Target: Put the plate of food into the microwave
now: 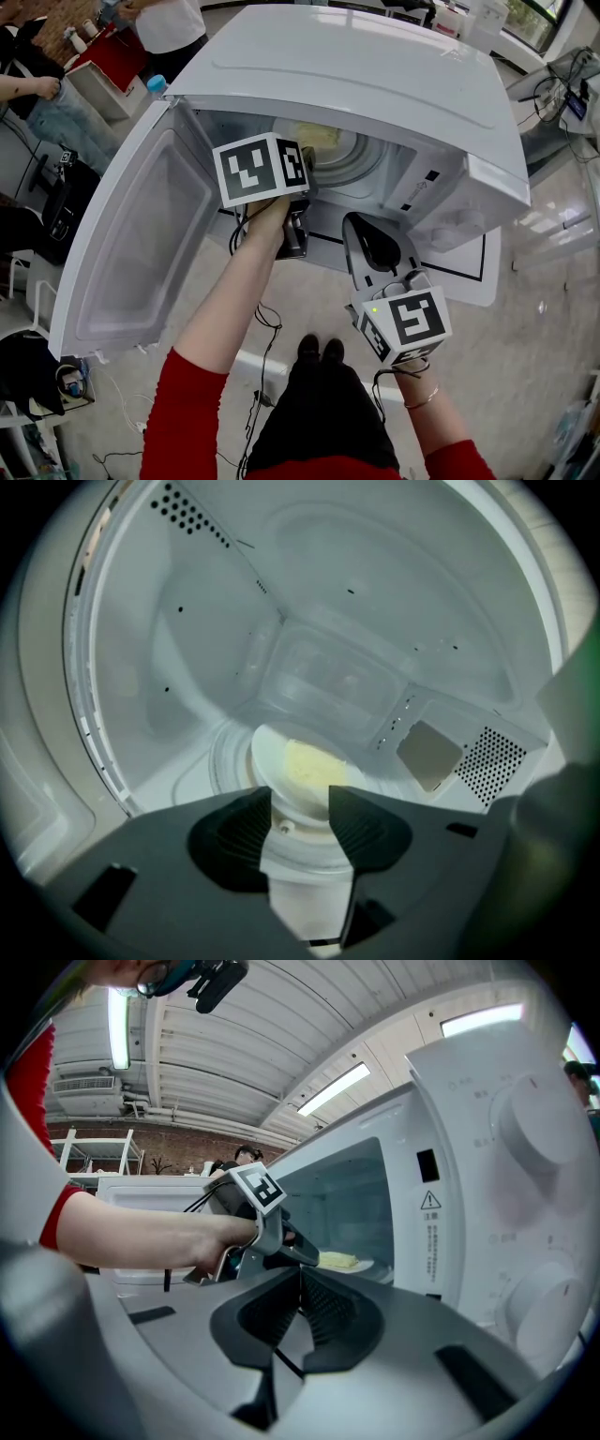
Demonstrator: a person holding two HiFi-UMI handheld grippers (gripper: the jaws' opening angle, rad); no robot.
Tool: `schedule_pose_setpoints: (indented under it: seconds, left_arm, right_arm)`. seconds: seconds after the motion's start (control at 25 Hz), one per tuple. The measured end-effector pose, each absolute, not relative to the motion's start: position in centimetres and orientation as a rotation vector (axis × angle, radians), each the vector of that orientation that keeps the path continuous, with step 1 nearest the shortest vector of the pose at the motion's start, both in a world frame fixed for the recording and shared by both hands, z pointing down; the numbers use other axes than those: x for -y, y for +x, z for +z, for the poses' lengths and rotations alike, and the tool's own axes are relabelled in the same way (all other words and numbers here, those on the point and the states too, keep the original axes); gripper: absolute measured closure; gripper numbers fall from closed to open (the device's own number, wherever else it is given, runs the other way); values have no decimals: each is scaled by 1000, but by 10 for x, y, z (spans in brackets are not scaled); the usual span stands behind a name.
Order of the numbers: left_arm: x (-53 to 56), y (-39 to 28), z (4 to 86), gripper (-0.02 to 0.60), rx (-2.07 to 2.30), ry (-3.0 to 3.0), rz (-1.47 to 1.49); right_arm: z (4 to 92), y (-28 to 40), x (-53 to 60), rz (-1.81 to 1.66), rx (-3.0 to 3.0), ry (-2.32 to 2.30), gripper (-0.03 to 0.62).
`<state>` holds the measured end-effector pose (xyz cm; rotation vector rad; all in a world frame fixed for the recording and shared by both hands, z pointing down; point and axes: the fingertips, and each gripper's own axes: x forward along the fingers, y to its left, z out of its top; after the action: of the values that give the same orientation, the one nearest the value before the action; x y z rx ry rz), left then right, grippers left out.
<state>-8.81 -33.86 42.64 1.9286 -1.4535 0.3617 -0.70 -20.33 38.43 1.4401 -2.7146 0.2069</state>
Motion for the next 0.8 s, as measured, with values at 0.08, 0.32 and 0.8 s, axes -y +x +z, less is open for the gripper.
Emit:
schedule_pose_setpoints:
  seconds: [0.08, 0.32, 0.8]
  left_arm:
    - [338, -89, 425, 390, 1469, 1942, 377]
    - [341, -89, 421, 365, 1568, 2040, 468]
    - [335, -94, 408, 383, 1612, 2104, 366]
  right_arm:
    - [384, -7, 204, 204, 2715, 1442, 579]
    - [388, -6, 205, 221, 2710, 1450, 579]
    - [388, -5, 207, 212, 2714, 1437, 579]
